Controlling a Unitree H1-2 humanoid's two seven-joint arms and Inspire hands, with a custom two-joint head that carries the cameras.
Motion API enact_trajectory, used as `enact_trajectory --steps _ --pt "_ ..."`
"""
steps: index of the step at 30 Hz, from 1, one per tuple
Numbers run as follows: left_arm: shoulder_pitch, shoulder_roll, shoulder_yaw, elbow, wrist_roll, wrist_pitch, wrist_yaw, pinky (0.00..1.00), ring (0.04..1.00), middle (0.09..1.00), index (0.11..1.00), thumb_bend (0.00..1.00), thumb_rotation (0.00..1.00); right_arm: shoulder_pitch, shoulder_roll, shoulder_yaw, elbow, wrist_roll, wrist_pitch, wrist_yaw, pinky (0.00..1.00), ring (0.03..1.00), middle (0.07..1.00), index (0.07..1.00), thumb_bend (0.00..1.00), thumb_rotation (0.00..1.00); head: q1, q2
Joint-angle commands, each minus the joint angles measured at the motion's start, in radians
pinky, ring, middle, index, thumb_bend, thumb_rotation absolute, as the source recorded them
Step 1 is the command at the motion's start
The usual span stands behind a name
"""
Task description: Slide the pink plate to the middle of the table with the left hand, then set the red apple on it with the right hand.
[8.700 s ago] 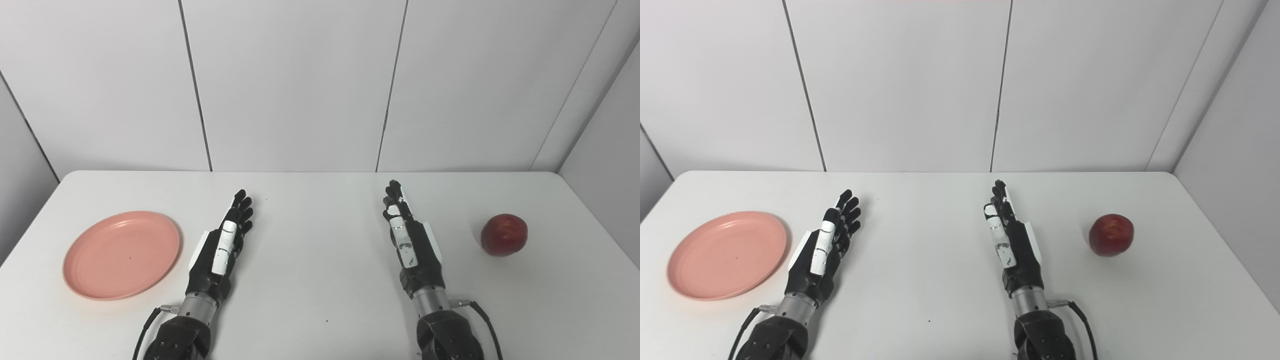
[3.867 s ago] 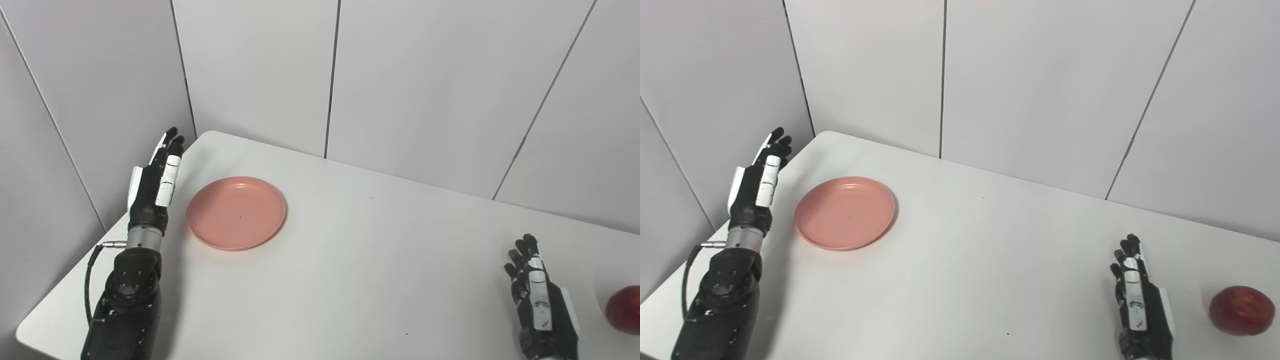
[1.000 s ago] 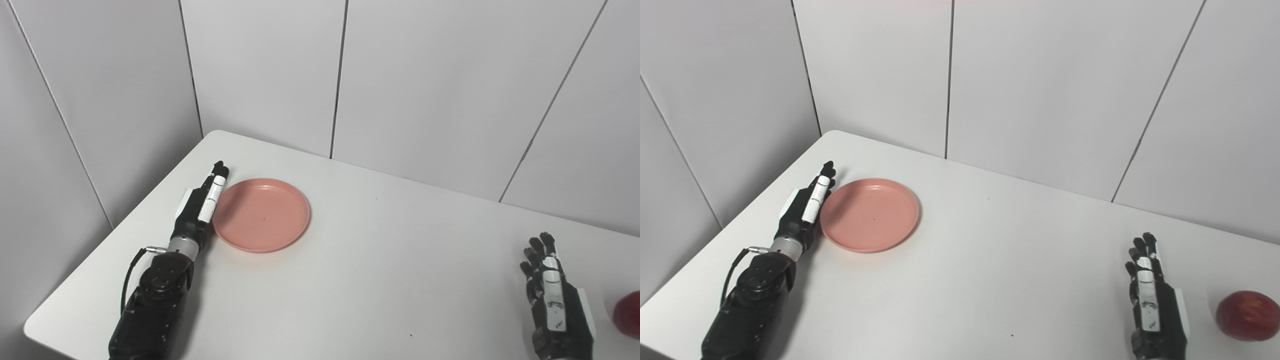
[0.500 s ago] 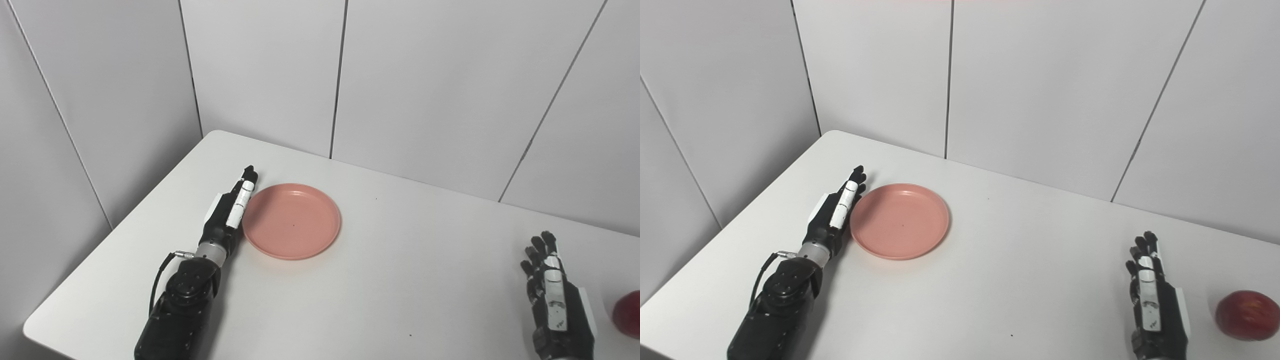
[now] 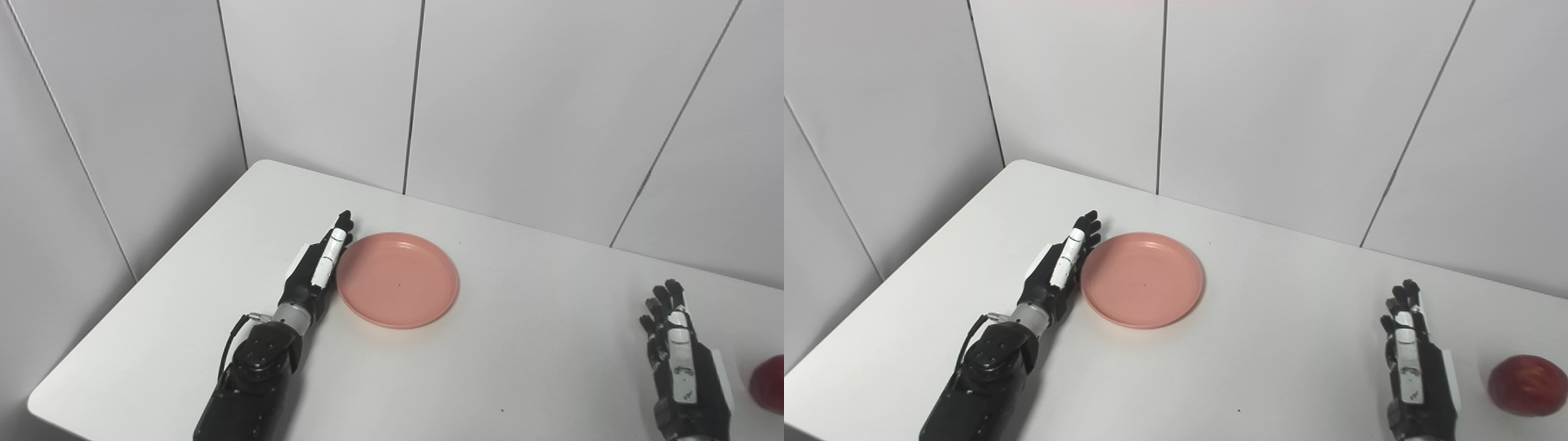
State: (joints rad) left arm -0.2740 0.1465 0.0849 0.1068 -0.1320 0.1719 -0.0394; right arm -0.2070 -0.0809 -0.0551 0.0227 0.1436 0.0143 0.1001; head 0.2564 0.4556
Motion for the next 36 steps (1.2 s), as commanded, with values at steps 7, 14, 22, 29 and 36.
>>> enact_trajectory --steps 7,14,22,29,36 --pt "-0.04 -0.054 -0.023 0.007 0.005 -0.065 -0.008 1.0 1.0 1.0 1.0 0.71 1.0 -0.026 0.006 0.015 -0.06 0.0 0.017 0.001 1.0 1.0 0.992 1.0 0.68 0.93 -0.042 0.009" --pt "-0.043 -0.072 -0.04 0.031 -0.001 -0.086 -0.031 1.0 1.0 1.0 1.0 0.73 1.0 -0.027 0.021 0.023 -0.075 -0.01 0.039 -0.012 1.0 1.0 0.988 0.999 0.67 0.92 -0.096 0.02" --pt "-0.042 -0.071 -0.056 0.03 -0.023 -0.091 -0.068 1.0 1.0 1.0 1.0 0.7 1.0 -0.032 0.053 0.036 -0.081 -0.042 0.051 -0.037 1.0 1.0 0.982 0.989 0.66 0.9 -0.23 0.034" --pt "-0.027 -0.066 -0.065 0.0 -0.028 -0.071 -0.08 1.0 1.0 1.0 1.0 0.7 1.0 -0.042 0.099 0.044 -0.061 -0.059 0.027 -0.065 1.0 0.992 0.972 0.978 0.66 0.87 -0.318 0.037" --pt "-0.026 -0.077 -0.077 0.016 -0.039 -0.1 -0.113 1.0 1.0 1.0 1.0 0.7 1.0 -0.047 0.122 0.061 -0.062 -0.101 0.021 -0.093 1.0 0.984 0.959 0.965 0.65 0.88 -0.379 0.042"
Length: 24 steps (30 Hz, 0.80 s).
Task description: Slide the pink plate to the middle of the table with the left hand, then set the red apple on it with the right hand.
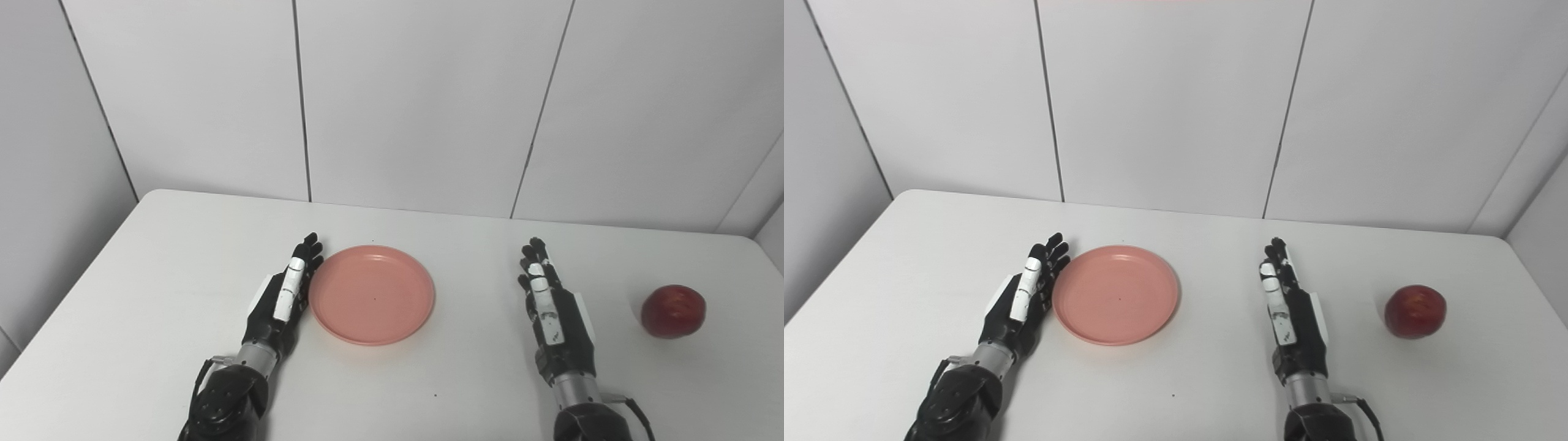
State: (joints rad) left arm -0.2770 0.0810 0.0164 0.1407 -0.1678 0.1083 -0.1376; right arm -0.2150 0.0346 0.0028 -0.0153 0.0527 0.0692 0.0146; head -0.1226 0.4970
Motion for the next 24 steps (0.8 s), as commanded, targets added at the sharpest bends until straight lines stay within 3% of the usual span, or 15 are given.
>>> enact_trajectory --steps 1,10,24 --pt "-0.022 -0.017 -0.01 -0.02 -0.005 -0.035 -0.016 1.0 1.0 1.0 1.0 0.7 1.0 -0.04 0.009 0.006 -0.024 -0.02 -0.032 -0.013 1.0 0.983 0.959 0.965 0.65 0.88 -0.008 0.001" --pt "-0.017 -0.025 -0.027 -0.016 0.0 -0.059 -0.035 1.0 1.0 1.0 1.0 0.72 1.0 -0.047 0.023 0.036 -0.019 -0.072 -0.033 -0.034 1.0 0.988 0.972 0.975 0.65 0.94 -0.097 0.0" --pt "-0.021 -0.027 -0.054 0.038 0.005 -0.131 -0.066 1.0 1.0 1.0 1.0 0.73 1.0 -0.059 0.036 0.043 0.004 -0.093 -0.048 -0.045 1.0 0.978 0.978 0.98 0.63 0.96 -0.124 -0.003"
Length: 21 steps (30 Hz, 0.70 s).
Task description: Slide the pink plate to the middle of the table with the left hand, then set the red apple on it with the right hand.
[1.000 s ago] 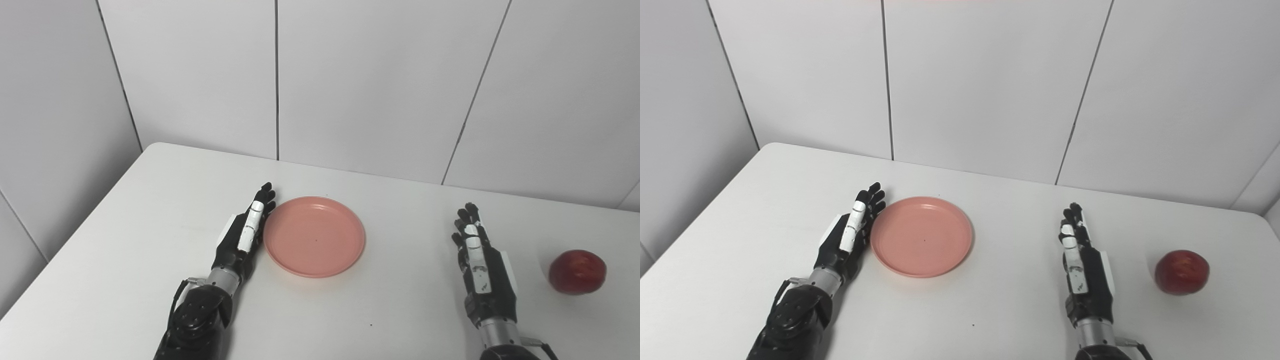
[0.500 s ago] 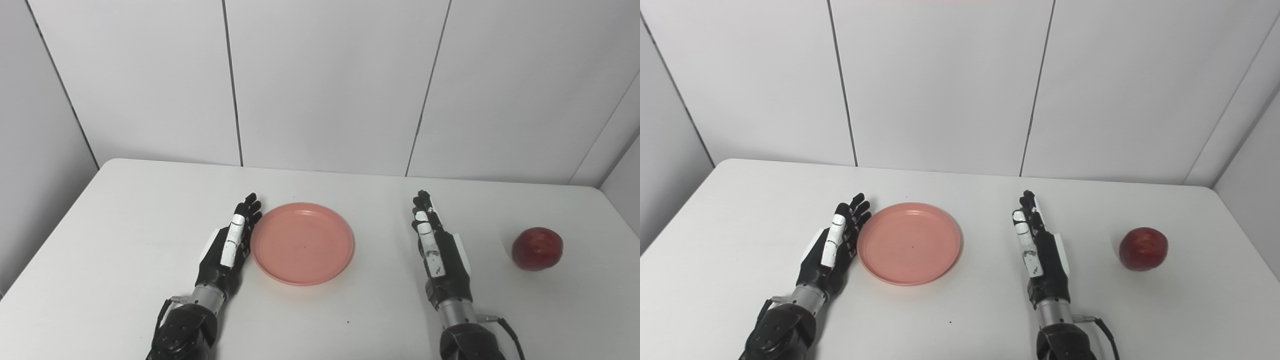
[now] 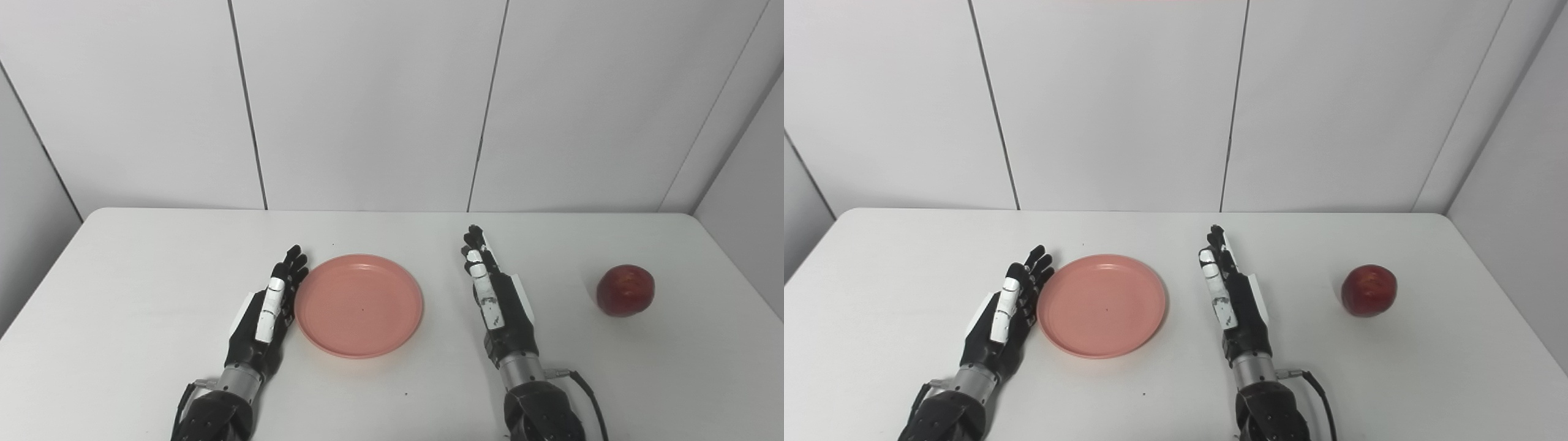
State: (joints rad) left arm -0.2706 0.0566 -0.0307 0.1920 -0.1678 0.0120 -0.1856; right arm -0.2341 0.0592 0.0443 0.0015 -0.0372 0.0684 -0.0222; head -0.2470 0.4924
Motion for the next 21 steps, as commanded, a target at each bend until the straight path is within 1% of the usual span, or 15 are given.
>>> enact_trajectory --steps 1,6,14,17,21 --pt "-0.026 -0.003 -0.009 -0.016 0.005 -0.032 -0.018 1.0 1.0 1.0 1.0 0.73 1.0 -0.04 0.011 0.002 -0.013 -0.004 -0.047 -0.007 1.0 0.978 0.979 0.98 0.63 0.96 0.0 0.001" --pt "-0.026 -0.004 -0.018 -0.008 0.009 -0.038 -0.021 1.0 1.0 1.0 1.0 0.73 1.0 -0.042 0.011 0.003 -0.006 -0.005 -0.054 -0.008 1.0 0.982 0.984 0.988 0.62 0.97 0.0 0.002" --pt "-0.03 -0.001 -0.025 -0.005 0.013 -0.053 -0.026 1.0 1.0 1.0 1.0 0.68 1.0 -0.046 0.012 0.001 -0.009 0.002 -0.049 -0.005 1.0 0.985 0.988 0.994 0.61 0.97 0.003 0.005" --pt "-0.032 0.001 -0.026 -0.002 0.014 -0.057 -0.03 1.0 1.0 1.0 1.0 0.69 1.0 -0.046 0.013 0.0 -0.01 0.004 -0.043 -0.006 1.0 0.987 0.989 0.993 0.62 0.97 0.003 0.005" --pt "-0.032 0.001 -0.025 -0.017 0.009 -0.043 -0.034 1.0 1.0 1.0 1.0 0.7 1.0 -0.048 0.013 -0.002 -0.011 0.005 -0.04 -0.007 1.0 0.987 0.988 0.992 0.64 0.95 0.002 0.009"
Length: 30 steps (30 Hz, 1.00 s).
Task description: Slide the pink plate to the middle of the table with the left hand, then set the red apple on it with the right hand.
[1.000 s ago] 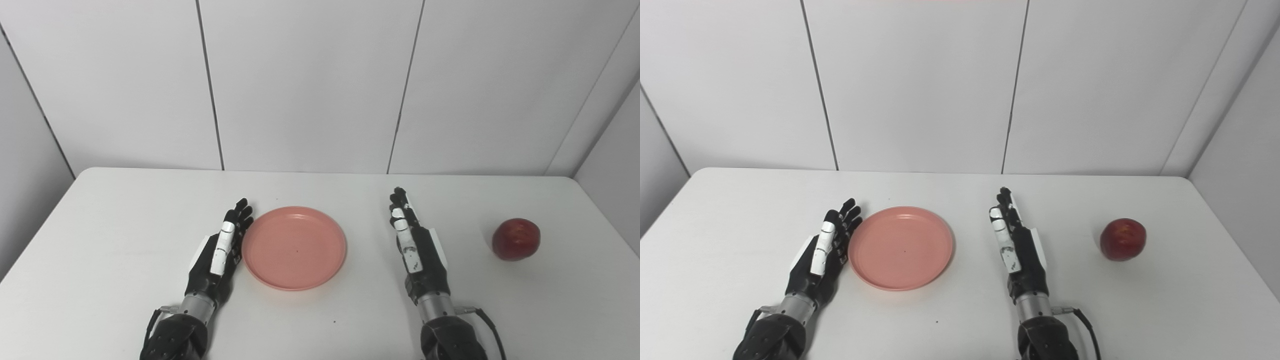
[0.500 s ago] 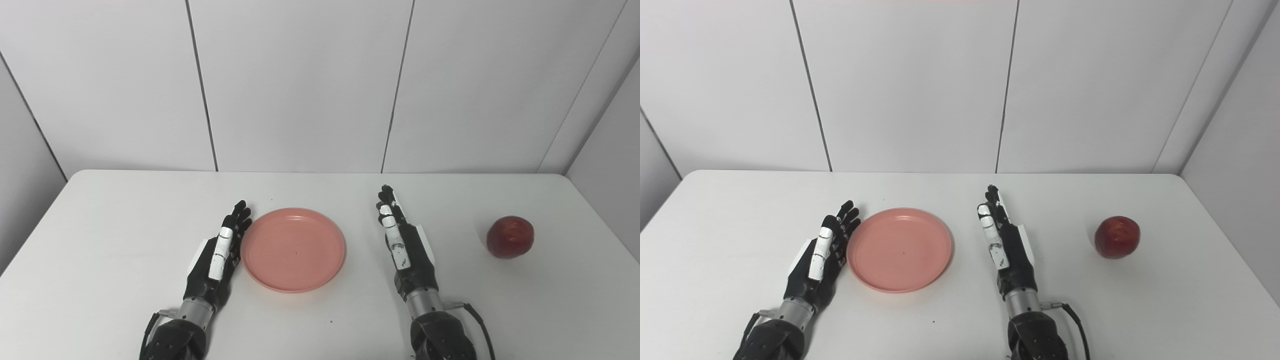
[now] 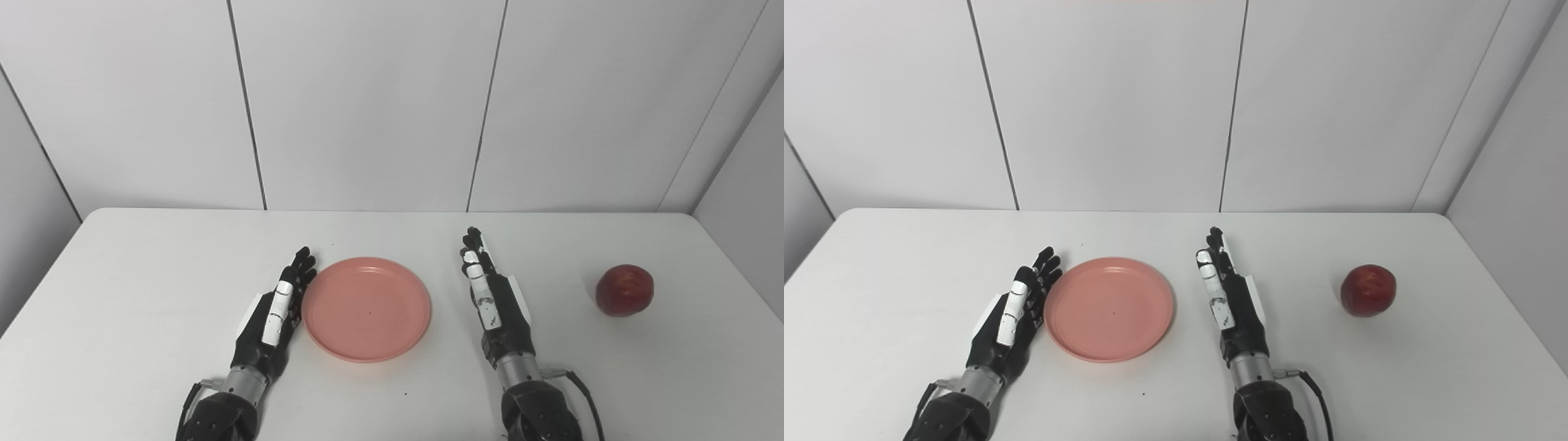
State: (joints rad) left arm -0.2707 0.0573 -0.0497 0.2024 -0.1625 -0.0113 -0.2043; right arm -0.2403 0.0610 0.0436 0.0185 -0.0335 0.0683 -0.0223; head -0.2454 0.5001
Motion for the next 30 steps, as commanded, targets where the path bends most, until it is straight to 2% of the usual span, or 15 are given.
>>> enact_trajectory --steps 1,6,9,11,13,20,25,30 --pt "-0.032 0.002 -0.006 -0.032 0.005 -0.018 -0.016 1.0 1.0 1.0 1.0 0.7 1.0 -0.042 0.01 -0.002 -0.028 0.001 -0.041 -0.008 1.0 0.987 0.988 0.992 0.64 0.95 0.0 0.0" --pt "-0.045 0.015 -0.005 -0.021 0.012 -0.028 -0.016 1.0 1.0 1.0 1.0 0.72 1.0 -0.05 0.008 -0.014 -0.026 -0.011 -0.067 -0.026 1.0 0.982 0.982 0.988 0.64 0.93 -0.002 -0.001" --pt "-0.057 0.019 -0.002 -0.009 0.016 -0.033 -0.011 1.0 1.0 1.0 1.0 0.76 1.0 -0.057 0.006 -0.021 -0.027 -0.012 -0.074 -0.038 0.97 0.972 0.974 0.984 0.65 0.92 -0.002 0.0" --pt "-0.068 0.02 0.003 -0.009 0.023 -0.032 -0.004 1.0 1.0 1.0 1.0 0.81 1.0 -0.064 -0.01 -0.018 -0.038 -0.051 -0.077 -0.055 0.99 0.981 0.972 0.986 0.65 0.95 -0.002 0.002" --pt "-0.077 0.023 0.007 -0.003 0.031 -0.035 -0.001 1.0 1.0 1.0 1.0 0.82 1.0 -0.069 -0.023 -0.015 -0.048 -0.104 -0.082 -0.077 1.0 0.978 0.967 0.982 0.65 0.96 -0.002 0.002" --pt "-0.116 0.032 0.01 0.038 0.101 -0.085 0.033 1.0 1.0 1.0 1.0 0.77 1.0 -0.08 -0.054 -0.019 -0.075 -0.186 -0.08 -0.108 0.99 0.969 0.96 0.967 0.69 0.97 -0.005 0.003" --pt "-0.15 0.033 0.013 0.105 0.132 -0.127 0.055 1.0 1.0 1.0 1.0 0.75 1.0 -0.087 -0.09 -0.019 -0.102 -0.256 -0.074 -0.13 0.93 0.953 0.95 0.963 0.68 0.89 -0.007 0.004" --pt "-0.171 0.031 0.008 0.153 0.143 -0.15 0.055 1.0 1.0 1.0 1.0 0.75 1.0 -0.099 -0.139 -0.031 -0.117 -0.316 -0.08 -0.145 0.92 0.944 0.946 0.958 0.66 0.84 -0.015 0.003"
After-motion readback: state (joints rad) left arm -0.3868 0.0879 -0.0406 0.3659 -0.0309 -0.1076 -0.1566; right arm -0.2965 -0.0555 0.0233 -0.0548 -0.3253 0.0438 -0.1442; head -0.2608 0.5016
